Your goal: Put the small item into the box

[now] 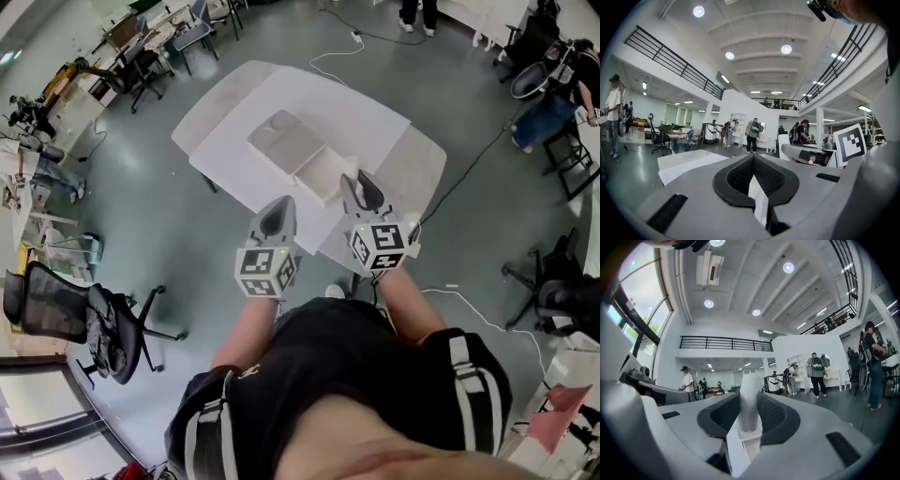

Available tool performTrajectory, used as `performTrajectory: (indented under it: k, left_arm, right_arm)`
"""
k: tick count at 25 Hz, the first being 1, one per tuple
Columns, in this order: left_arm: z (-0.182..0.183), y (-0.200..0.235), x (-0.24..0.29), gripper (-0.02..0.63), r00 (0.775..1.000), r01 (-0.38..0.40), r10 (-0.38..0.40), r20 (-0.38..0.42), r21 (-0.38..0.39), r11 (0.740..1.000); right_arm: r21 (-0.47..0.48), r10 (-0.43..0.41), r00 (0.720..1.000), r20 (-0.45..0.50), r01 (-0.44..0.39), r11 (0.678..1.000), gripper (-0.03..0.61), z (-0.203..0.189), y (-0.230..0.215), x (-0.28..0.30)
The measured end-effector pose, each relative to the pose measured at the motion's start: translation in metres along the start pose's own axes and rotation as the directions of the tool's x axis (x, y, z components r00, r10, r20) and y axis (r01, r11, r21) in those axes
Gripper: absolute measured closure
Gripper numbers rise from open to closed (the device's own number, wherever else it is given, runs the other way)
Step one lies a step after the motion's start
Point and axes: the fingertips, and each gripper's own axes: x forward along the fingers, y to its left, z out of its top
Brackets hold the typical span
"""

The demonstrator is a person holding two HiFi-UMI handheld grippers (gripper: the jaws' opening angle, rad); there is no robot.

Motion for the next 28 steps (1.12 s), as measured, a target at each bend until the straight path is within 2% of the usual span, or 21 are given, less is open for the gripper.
performTrajectory:
  k: [8, 16, 22, 28]
  left_arm:
    - [-0.005, 0.015, 0.038, 0.609, 0.999, -0.009, 0.009, -0.034, -0.004, 1.0]
    - [0.001, 0.042, 0.055, 0.609, 0.999, -0.02, 0.02, -0.028, -0.02, 1.0]
    - [0.003, 0.051, 0.061, 0.609, 0.999, -0.028, 0.028, -0.019, -0.027, 0.999]
    - [-0.001, 0.073, 0.054, 0.609, 0.997, -0.073, 0.072, -0.02, -0.045, 0.996]
  right_arm:
    - [0.014, 0.028, 0.997, -0.077, -0.027, 1.0, 0.456, -0.028, -0.02, 0.042]
    - [0.02, 0.047, 0.982, -0.185, -0.044, 0.999, 0.456, -0.06, -0.019, 0.076]
    - [0.017, 0.018, 0.947, -0.319, -0.013, 1.0, 0.456, -0.102, -0.028, 0.092]
    - [0.003, 0.044, 0.896, -0.442, -0.047, 0.999, 0.456, -0.152, -0.022, 0.104]
